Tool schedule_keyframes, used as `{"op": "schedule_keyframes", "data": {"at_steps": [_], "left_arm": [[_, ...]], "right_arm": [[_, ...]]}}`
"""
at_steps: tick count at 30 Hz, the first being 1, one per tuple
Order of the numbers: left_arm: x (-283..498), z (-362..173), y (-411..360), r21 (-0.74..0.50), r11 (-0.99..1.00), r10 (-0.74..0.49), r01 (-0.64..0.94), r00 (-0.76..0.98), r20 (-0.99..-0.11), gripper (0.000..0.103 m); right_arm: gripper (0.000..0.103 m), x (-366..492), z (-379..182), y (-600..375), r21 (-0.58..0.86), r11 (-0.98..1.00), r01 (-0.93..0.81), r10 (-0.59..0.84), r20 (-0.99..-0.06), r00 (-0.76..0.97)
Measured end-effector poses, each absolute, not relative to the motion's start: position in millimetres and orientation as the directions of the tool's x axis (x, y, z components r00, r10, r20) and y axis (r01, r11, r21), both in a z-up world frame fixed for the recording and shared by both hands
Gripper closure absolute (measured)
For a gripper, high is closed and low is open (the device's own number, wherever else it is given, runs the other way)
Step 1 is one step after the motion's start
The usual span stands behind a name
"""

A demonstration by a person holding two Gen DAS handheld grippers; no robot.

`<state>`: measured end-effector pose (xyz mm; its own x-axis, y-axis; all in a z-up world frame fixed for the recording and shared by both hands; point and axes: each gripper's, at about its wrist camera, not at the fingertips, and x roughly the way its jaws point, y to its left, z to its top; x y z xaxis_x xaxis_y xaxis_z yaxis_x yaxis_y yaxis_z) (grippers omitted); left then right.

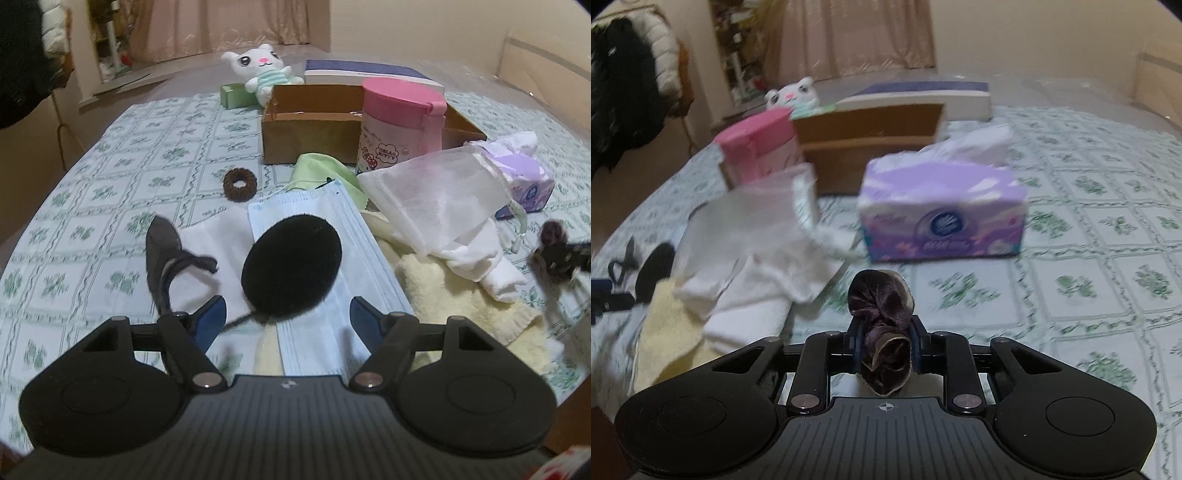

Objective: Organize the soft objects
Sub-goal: 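Close the right tool on the brown scrunchie while the left tool grasps the black eye mask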

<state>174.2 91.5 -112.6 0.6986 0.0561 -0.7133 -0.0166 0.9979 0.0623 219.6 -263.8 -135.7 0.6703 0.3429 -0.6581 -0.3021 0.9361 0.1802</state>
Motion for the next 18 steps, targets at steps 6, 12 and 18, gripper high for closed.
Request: {"op": "schedule_keyframes", "data": {"at_steps": [6, 12, 18], "left_arm": [[199.5, -120.9, 100.6, 0.066, 0.996, 0.008, 0.055, 0.702, -0.712, 0.028], [219.0, -130.6, 109.1, 0.040, 0.994, -0.039, 0.098, 0.689, -0.724, 0.028], [219.8, -133.5, 104.0, 0.078, 0.986, -0.052, 0.150, 0.706, -0.706, 0.033]], "right_arm": [[0.079, 229.4, -126.4, -284.4, 0.168, 0.955, -0.244, 0.293, -0.654, 0.697], [0.078, 232.6, -126.5, -296.8, 0.181, 0.961, -0.210, 0.277, -0.663, 0.695], [0.078, 230.5, -128.3, -300.9, 0.178, 0.964, -0.195, 0.264, -0.676, 0.688]]}}
